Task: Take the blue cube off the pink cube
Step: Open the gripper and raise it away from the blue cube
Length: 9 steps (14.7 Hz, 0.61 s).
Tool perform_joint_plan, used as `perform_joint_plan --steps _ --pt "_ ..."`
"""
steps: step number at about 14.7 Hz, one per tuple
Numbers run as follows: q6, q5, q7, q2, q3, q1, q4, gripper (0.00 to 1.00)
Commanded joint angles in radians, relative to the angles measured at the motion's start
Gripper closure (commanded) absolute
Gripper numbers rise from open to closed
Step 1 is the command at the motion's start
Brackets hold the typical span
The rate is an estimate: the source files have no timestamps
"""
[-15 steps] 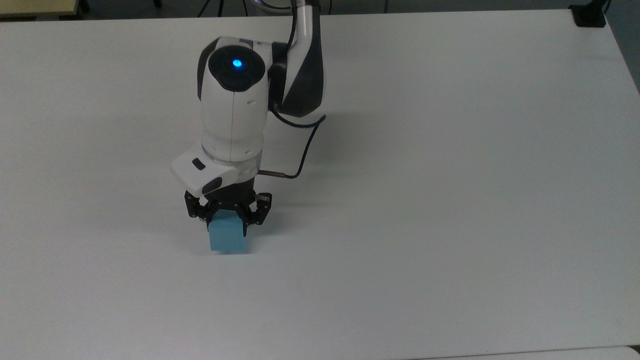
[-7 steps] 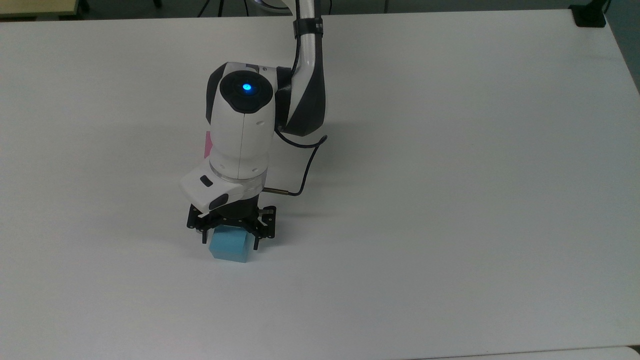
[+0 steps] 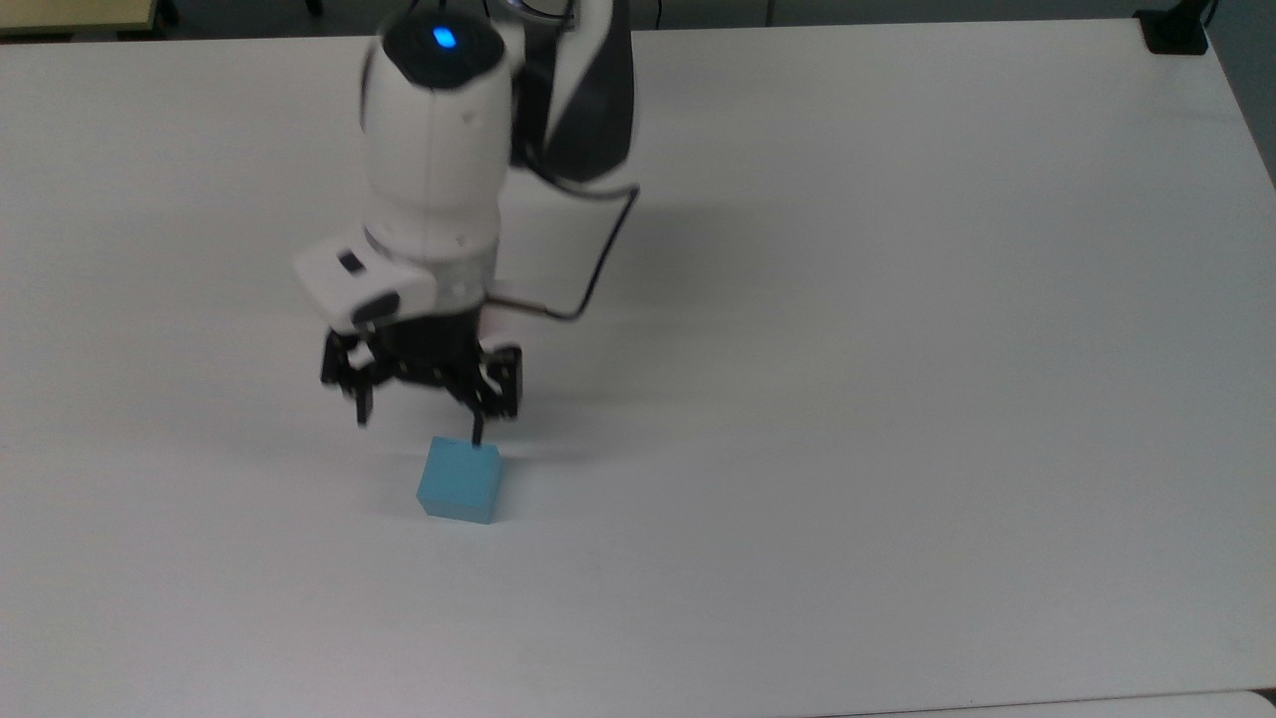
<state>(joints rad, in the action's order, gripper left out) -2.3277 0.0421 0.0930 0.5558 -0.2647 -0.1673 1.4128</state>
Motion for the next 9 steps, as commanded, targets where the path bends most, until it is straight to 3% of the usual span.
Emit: perform_joint_plan --steps 1,4,9 --pt "0.316 -0.011 0.004 -0.250 0.012 0.011 0.113 0.00" --pt "0.568 -0.011 -0.001 -0.368 0.025 0.008 0.118 0.00" --pt "0.682 -0.011 -0.001 -0.464 0.027 0.000 0.153 0.00"
